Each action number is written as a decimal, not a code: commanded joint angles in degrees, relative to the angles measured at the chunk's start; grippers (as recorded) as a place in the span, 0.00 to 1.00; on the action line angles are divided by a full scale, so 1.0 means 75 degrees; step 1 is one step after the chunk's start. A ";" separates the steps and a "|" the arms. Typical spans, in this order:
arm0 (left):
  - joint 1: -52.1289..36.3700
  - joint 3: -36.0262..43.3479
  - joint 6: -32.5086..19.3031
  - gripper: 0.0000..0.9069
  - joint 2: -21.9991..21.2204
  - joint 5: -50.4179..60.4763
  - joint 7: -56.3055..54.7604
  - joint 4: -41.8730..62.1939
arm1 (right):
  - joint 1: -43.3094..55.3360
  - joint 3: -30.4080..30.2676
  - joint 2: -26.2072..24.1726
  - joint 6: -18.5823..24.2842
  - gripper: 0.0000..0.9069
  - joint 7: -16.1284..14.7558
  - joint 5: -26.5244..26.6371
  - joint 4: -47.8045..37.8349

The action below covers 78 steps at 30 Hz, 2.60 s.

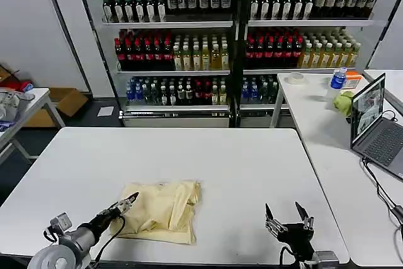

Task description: Fold and organize the clothes.

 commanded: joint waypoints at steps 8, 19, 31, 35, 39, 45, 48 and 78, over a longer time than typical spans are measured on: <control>-0.0125 -0.0088 0.0028 0.01 -0.0206 -0.0669 0.0063 0.0597 | -0.0127 0.0054 -0.0011 -0.0012 1.00 0.0007 -0.0002 0.0126; -0.0106 -0.0477 0.0030 0.01 -0.0382 -0.1327 0.0026 0.0541 | -0.0155 0.0107 -0.0028 -0.0023 1.00 0.0013 0.0019 0.0189; -0.0257 -0.2205 0.0035 0.01 0.0471 -0.1576 -0.0361 0.0308 | -0.0057 0.0077 -0.0064 -0.0026 1.00 0.0017 0.0095 0.0187; -0.0441 -0.3059 0.0032 0.01 0.1431 -0.0558 -0.0294 0.0269 | 0.0061 0.0016 -0.0091 -0.0027 1.00 0.0018 0.0145 0.0181; -0.0486 -0.3993 0.0029 0.01 0.2463 0.0094 -0.0127 0.0131 | 0.0141 -0.0016 -0.0098 -0.0023 1.00 0.0016 0.0204 0.0190; -0.0319 -0.4046 0.0018 0.01 0.3434 0.1593 0.0626 -0.0660 | 0.0183 -0.0109 -0.0110 -0.0007 1.00 0.0008 0.0224 0.0193; -0.0233 -0.3406 0.0010 0.01 0.3524 0.2390 0.0729 -0.1093 | 0.0206 -0.0106 -0.0098 -0.0003 1.00 0.0010 0.0230 0.0205; -0.0617 0.3593 -0.0078 0.01 -0.0287 0.7445 -0.1301 -0.1923 | 0.0012 -0.0016 0.0344 -0.0015 1.00 0.0023 -0.0033 0.0080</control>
